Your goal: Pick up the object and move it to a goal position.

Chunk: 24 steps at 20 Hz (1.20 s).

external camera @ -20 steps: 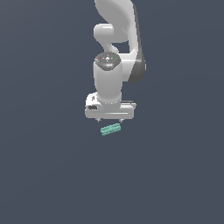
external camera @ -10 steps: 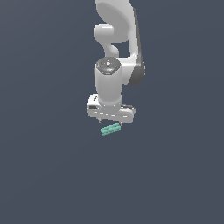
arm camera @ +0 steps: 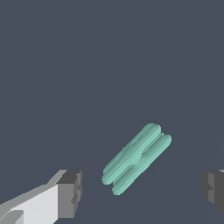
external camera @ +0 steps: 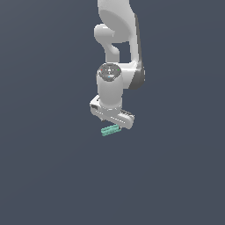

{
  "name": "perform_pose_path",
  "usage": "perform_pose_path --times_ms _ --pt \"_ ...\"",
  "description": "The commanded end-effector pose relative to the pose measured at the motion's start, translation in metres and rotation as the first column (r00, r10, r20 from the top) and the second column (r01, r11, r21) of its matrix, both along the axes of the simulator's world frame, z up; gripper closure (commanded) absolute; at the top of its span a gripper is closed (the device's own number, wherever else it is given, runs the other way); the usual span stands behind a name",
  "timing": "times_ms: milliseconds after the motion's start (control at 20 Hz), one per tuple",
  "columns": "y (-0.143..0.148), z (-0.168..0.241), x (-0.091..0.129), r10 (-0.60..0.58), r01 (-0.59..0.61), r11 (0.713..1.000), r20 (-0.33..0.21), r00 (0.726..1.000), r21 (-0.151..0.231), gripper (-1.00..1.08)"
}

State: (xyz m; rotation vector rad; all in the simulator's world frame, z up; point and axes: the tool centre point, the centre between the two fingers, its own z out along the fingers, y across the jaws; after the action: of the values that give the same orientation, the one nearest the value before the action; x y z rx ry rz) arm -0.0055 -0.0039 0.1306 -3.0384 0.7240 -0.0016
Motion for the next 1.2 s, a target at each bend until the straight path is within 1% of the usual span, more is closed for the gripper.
perform_pose_path --times_ms 0,250,500,650,850,1150 --pt "0.0 -0.006 -0.002 -0.071 0.071 0.997 -0.002 0.997 0.0 -0.92" --pt "0.001 -0.017 -0.007 -0.21 0.21 0.978 -0.006 0.978 -0.001 -0.92" --pt "0.001 -0.028 -0.012 -0.345 0.345 0.939 -0.009 0.939 -0.003 -0.92" --pt "0.001 -0.035 -0.015 -0.422 0.422 0.906 -0.01 0.906 -0.006 -0.92" --pt "0.0 -0.043 -0.019 -0.52 0.52 0.854 -0.01 0.854 -0.009 -0.92" --pt "-0.001 -0.052 -0.024 -0.626 0.626 0.78 -0.008 0.78 -0.014 -0.92"
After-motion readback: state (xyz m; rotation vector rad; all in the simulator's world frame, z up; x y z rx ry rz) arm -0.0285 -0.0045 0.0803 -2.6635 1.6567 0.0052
